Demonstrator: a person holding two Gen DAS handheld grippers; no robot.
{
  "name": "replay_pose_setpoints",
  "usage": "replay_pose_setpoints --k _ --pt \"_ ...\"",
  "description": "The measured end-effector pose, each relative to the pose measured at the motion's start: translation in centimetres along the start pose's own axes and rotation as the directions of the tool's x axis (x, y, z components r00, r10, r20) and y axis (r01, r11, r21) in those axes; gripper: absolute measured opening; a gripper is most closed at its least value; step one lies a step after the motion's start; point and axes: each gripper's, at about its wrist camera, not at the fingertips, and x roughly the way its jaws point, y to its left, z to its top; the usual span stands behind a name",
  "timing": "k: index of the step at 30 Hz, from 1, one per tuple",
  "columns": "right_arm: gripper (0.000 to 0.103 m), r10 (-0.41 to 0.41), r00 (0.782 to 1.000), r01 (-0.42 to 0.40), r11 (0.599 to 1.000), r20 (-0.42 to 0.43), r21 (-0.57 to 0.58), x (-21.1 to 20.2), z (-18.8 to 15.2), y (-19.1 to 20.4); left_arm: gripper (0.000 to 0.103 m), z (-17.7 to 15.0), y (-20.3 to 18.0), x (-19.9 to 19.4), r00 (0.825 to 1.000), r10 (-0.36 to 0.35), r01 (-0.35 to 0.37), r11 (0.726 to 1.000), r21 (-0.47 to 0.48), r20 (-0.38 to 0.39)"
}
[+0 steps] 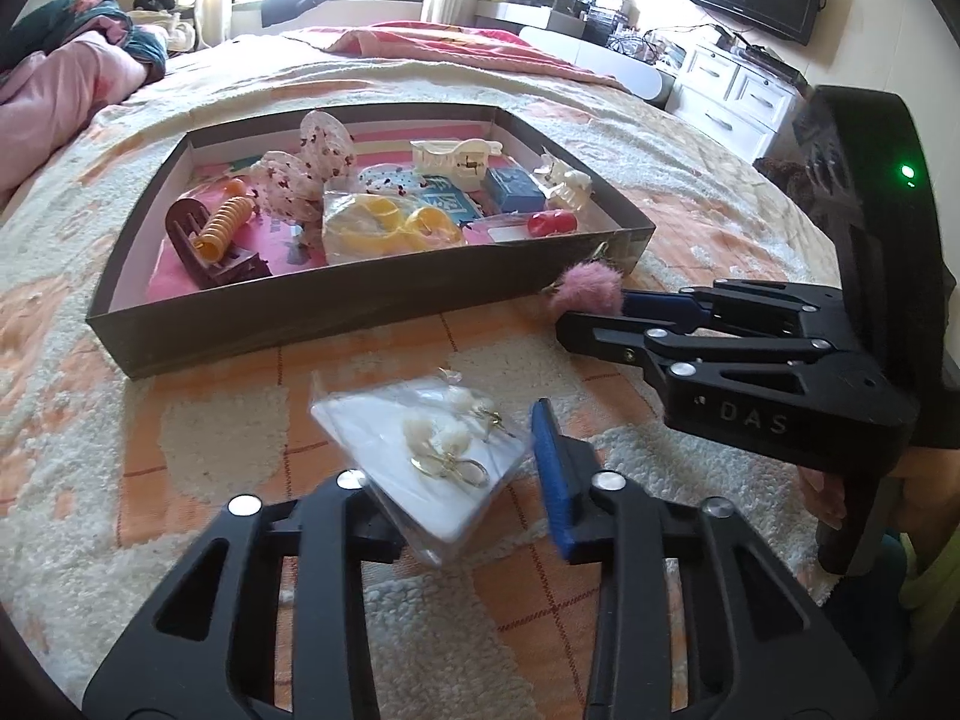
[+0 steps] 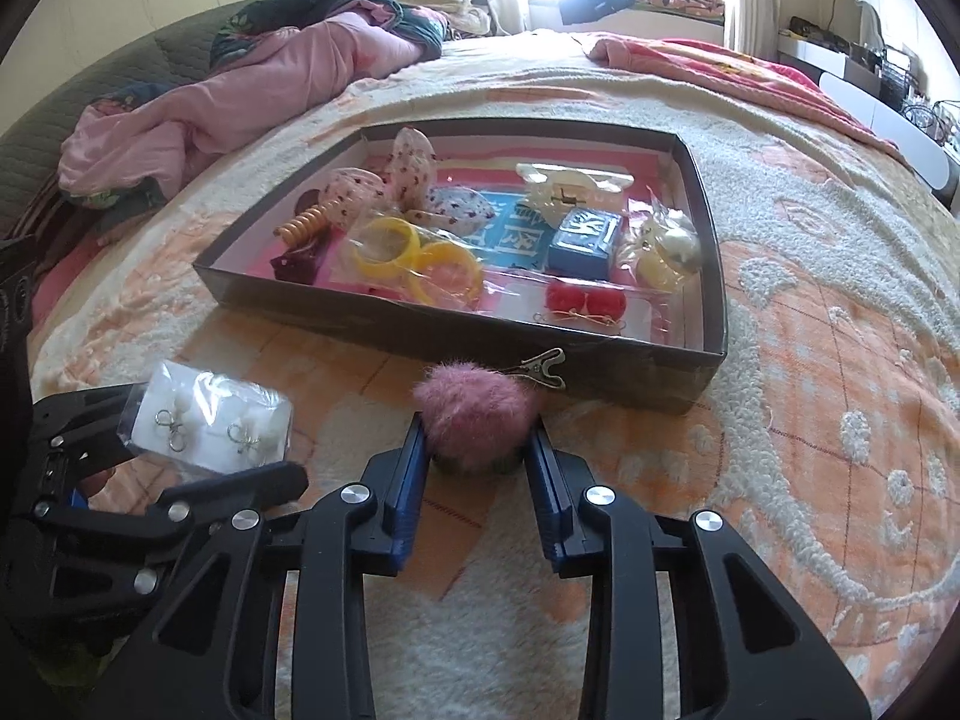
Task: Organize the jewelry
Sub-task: 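Grasp the white earring card bag with left tool while right tool grasps the pink pom-pom clip, then carry the earring bag and pom-pom clip into the tray and open both tools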
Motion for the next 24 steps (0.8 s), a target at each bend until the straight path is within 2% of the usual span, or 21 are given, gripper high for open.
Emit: replay_pose_setpoints --k 8,24 --pt "0.030 -0.001 0.999 0.002 1.000 0.034 -0.015 -1.4 -0.2 1.5 0.013 0.1 0.8 -1.2 1.000 0.007 -0.007 1.000 -0.009 0.016" --pt "0.030 0.001 0.997 0.002 0.999 0.074 -0.039 -2.6 0.1 4.0 0.011 0.1 3.8 -4.5 0.996 0.033 -0.029 0.998 -0.054 0.080"
